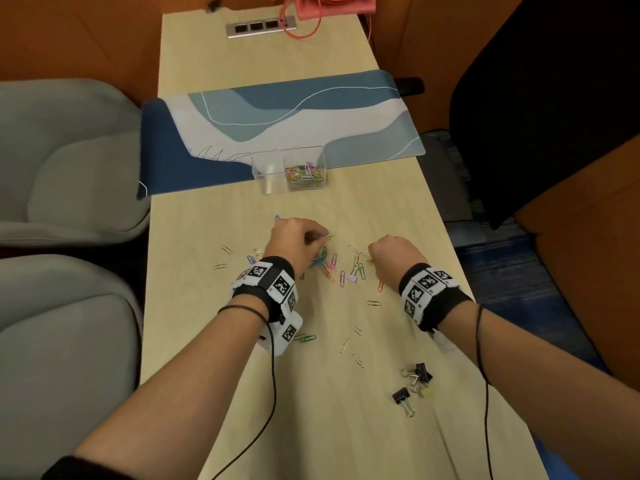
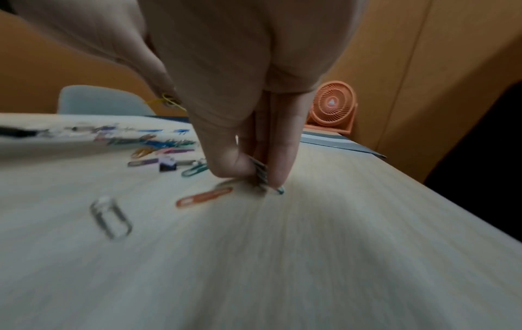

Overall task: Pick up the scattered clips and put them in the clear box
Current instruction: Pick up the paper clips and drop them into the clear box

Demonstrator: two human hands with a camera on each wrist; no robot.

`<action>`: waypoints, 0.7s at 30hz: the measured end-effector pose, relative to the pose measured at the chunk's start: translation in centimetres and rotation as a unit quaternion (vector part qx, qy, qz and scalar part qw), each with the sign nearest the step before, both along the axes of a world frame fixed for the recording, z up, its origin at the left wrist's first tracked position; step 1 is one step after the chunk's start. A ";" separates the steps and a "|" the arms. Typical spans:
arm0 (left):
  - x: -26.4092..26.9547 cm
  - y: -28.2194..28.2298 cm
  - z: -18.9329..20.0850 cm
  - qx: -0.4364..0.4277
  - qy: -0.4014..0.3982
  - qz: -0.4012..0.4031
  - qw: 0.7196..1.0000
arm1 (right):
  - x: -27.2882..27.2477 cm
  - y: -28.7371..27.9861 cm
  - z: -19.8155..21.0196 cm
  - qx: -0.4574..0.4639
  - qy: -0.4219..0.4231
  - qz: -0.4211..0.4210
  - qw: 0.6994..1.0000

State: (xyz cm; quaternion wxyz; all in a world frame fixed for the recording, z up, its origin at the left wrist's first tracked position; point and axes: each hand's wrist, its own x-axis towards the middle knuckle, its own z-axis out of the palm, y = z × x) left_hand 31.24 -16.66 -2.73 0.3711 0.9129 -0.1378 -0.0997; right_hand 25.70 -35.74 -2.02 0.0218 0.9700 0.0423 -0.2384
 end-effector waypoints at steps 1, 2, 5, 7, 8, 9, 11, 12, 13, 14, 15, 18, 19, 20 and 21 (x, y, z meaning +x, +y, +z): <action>0.2 0.3 0.5 -0.018 -0.007 0.014 1.000 | 0.4 -0.3 0.1 0.024 -0.005 -0.034 0.999; 0.5 0.6 0.9 -0.036 -0.017 0.027 0.999 | 0.7 -0.6 0.3 0.060 -0.008 -0.080 0.995; 1.9 1.7 1.9 -0.070 -0.048 0.055 0.995 | 1.4 -1.6 0.8 0.225 -0.012 -0.227 0.948; 2.9 2.2 2.6 -0.064 -0.073 0.060 0.993 | 1.8 -1.7 1.7 0.336 -0.005 -0.292 0.895; 3.5 2.4 3.0 -0.067 -0.082 0.062 0.992 | 2.2 -1.6 2.4 0.376 -0.006 -0.311 0.873; 4.0 2.4 3.3 -0.073 -0.090 0.066 0.991 | 2.7 -1.5 3.1 0.411 -0.011 -0.322 0.853; 5.3 2.3 3.9 -0.090 -0.104 0.076 0.988 | 4.0 -1.2 4.7 0.464 -0.033 -0.325 0.824; 6.1 2.1 4.0 -0.102 -0.108 0.085 0.985 | 4.7 -1.0 5.5 0.484 -0.048 -0.322 0.812; 6.9 1.8 4.0 -0.116 -0.108 0.096 0.983 | 5.4 -0.9 6.2 0.503 -0.062 -0.319 0.801; 7.7 1.5 4.0 -0.132 -0.104 0.107 0.980 | 6.2 -0.8 6.9 0.522 -0.075 -0.317 0.788; 8.6 1.2 3.9 -0.142 -0.101 0.116 0.978 | 7.1 -0.7 7.5 0.541 -0.087 -0.318 0.774; 10.8 0.3 3.7 -0.145 -0.105 0.119 0.977 | 9.4 -0.5 8.8 0.600 -0.124 -0.325 0.720; 11.5 0.1 3.6 -0.145 -0.106 0.115 0.977 | 10.1 -0.4 9.0 0.612 -0.136 -0.326 0.707; 12.2 -0.2 3.4 -0.145 -0.105 0.111 0.978 | 10.7 -0.3 9.0 0.621 -0.146 -0.328 0.697; 12.8 -0.5 3.3 -0.148 -0.104 0.106 0.978 | 11.3 -0.2 8.9 0.628 -0.152 -0.331 0.688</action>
